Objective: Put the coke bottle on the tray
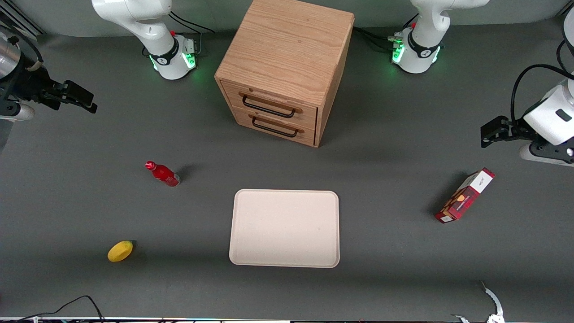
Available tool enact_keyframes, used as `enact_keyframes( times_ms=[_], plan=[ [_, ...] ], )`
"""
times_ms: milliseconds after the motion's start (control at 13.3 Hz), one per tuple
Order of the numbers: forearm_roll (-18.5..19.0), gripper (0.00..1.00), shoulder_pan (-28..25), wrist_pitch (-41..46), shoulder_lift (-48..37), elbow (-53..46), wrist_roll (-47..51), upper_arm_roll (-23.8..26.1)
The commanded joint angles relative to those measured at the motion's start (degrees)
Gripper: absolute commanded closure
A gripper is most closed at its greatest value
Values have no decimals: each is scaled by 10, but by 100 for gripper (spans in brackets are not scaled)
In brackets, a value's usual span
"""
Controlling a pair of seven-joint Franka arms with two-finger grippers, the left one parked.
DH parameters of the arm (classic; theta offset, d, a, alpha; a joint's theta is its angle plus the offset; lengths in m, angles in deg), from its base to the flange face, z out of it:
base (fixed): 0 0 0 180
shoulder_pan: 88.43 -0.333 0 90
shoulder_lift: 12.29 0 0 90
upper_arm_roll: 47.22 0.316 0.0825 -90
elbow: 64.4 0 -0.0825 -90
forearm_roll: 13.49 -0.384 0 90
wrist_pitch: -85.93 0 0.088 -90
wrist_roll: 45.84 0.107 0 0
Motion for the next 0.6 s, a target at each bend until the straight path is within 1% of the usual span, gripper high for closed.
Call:
enact_keyframes(
  times_ms=[0, 150, 300, 525],
  plan=[
    [-10, 0, -4, 22, 9, -24, 20, -2],
    [-10, 0, -4, 34, 7, -20, 15, -1],
    [-12, 0, -5, 25, 4, 2, 14, 3],
    [-14, 0, -1, -53, -5, 105, 12, 0]
  ],
)
